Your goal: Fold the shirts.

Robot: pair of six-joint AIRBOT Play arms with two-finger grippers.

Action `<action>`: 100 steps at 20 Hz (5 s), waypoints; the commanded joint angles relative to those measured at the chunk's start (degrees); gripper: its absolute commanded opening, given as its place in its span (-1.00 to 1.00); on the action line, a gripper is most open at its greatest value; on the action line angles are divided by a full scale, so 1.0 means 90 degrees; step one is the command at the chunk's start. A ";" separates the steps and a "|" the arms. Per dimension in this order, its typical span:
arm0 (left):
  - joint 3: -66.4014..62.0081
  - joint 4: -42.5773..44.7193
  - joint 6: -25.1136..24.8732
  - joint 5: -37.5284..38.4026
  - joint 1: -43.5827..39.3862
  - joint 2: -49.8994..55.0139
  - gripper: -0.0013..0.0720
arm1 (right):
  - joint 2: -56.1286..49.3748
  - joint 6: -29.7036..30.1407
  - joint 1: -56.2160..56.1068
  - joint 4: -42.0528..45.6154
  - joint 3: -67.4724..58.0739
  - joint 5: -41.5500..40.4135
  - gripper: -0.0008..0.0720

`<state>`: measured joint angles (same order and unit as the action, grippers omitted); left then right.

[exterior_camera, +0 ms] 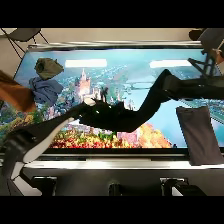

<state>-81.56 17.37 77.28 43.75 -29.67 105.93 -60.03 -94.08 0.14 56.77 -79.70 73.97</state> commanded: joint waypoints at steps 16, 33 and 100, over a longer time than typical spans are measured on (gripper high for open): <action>-0.0010 0.1800 -0.0131 0.1217 0.3808 -0.5328 -0.88 | -0.4935 0.0437 -0.3281 -0.4551 -0.0005 -0.3895 0.97; 0.0148 0.2052 -0.0138 0.1336 0.3723 -0.5326 -0.87 | -0.3636 0.0083 -0.0408 -0.1593 0.2106 -0.1557 0.67; 0.0534 0.7893 0.1756 0.4709 0.2742 -0.3655 0.79 | -0.2025 -0.0712 -0.0663 0.2844 -0.0988 0.1236 0.69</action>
<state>-86.94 94.02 92.14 80.12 -4.36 72.53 -70.87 -98.70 4.47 84.33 -87.88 70.08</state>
